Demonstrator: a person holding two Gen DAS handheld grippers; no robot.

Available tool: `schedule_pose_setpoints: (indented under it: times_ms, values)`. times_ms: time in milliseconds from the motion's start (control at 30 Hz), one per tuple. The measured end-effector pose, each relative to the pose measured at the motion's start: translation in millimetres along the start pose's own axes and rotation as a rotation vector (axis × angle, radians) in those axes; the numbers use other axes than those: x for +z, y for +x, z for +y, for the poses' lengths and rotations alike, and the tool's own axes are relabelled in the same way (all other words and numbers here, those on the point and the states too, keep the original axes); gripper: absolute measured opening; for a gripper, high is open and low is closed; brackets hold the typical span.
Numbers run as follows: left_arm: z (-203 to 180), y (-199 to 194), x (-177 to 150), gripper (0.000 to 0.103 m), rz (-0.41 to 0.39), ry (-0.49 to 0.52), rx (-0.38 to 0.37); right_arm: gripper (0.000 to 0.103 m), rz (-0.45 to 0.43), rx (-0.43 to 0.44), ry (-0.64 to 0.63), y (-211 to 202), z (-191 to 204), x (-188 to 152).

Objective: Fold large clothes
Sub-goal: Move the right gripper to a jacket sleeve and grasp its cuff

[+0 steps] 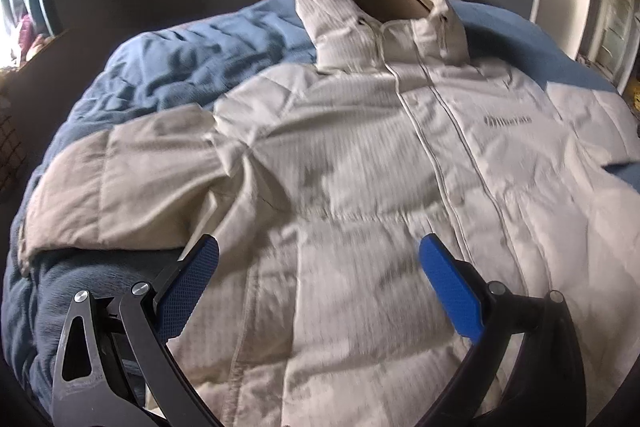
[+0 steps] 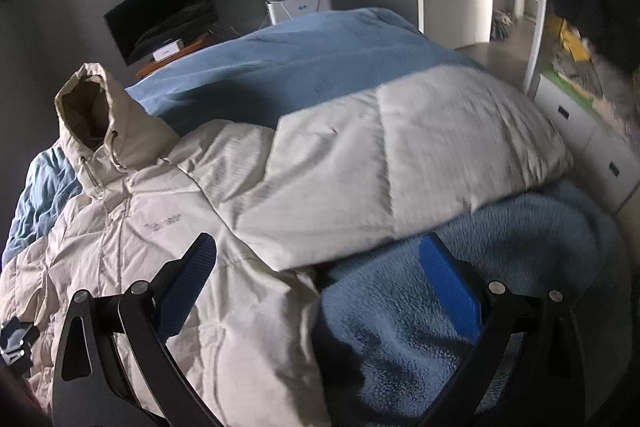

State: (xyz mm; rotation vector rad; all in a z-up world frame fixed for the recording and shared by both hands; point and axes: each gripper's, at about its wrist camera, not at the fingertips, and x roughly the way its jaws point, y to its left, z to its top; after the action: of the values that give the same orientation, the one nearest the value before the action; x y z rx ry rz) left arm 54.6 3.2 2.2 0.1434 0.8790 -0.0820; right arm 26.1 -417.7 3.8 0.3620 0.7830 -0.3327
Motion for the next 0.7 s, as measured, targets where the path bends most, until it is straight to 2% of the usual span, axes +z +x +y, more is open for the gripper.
schedule_pose_setpoints:
  times_ms: [167,400,700]
  values:
    - [1.9,8.2,-6.6,0.097,0.016,-0.012,-0.05,0.097,0.063,0.032,0.101,17.7,-22.0,-2.4]
    - [-0.5,27.2,-14.2,0.097,0.073,-0.003,-0.045,0.097,0.071,0.133,0.253,21.0,-52.9,-6.5]
    - [1.0,33.8,-15.8,0.097,0.097,-0.004,-0.056,0.095,0.113,0.148,0.224,26.2,-43.6,-1.8]
